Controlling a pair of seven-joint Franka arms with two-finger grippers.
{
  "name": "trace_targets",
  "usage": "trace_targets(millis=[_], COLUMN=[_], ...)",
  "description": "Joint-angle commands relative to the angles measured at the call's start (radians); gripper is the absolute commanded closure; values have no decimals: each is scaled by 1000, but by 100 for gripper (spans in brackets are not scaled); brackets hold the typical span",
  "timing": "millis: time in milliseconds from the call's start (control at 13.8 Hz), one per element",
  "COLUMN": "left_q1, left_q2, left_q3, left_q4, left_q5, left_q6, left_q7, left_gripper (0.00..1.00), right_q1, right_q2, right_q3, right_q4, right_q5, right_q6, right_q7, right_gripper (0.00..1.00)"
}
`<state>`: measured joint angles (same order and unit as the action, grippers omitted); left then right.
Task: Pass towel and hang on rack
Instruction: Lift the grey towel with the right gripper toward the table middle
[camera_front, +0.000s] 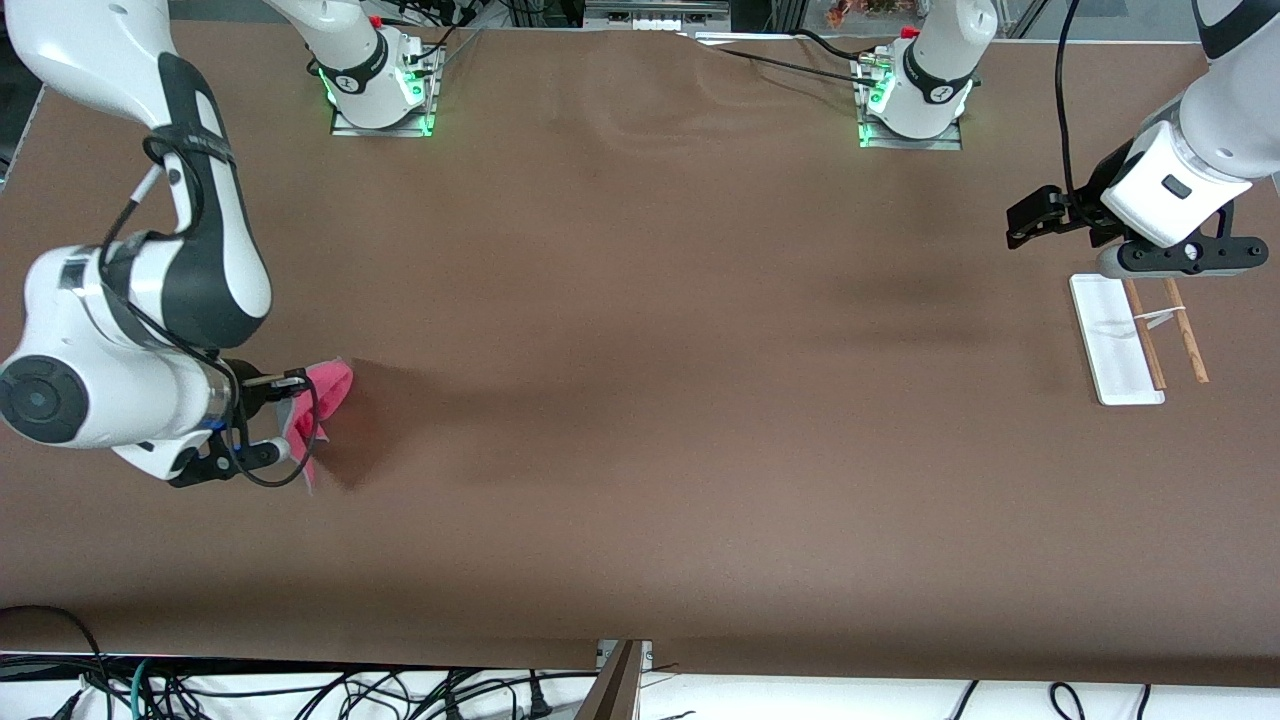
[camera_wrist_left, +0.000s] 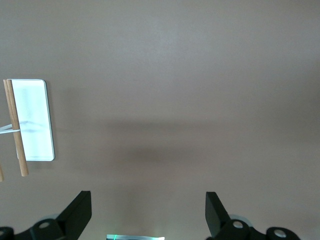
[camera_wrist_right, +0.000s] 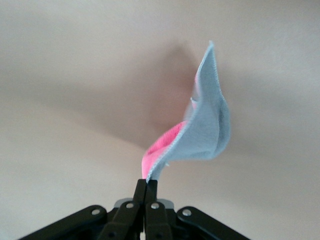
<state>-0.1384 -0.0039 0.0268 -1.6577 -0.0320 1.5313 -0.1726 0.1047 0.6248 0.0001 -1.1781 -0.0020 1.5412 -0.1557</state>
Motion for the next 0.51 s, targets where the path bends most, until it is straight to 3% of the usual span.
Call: trace_targets(millis=[0, 433], left_q1=[-4, -4], left_q2=[13, 13], left_q3=[4, 5], left_q4=[30, 30], left_q5=[-16, -16], left_q6=[-22, -22], left_q7=[4, 12], left_gripper=[0, 0], right_q1=[6, 81], right_q2=[-17, -57], right_q3=[8, 8], right_q4=[64, 162], right_q5=[10, 13], right_q6=[-56, -38], right_q7=[-13, 2], right_gripper=[100, 100])
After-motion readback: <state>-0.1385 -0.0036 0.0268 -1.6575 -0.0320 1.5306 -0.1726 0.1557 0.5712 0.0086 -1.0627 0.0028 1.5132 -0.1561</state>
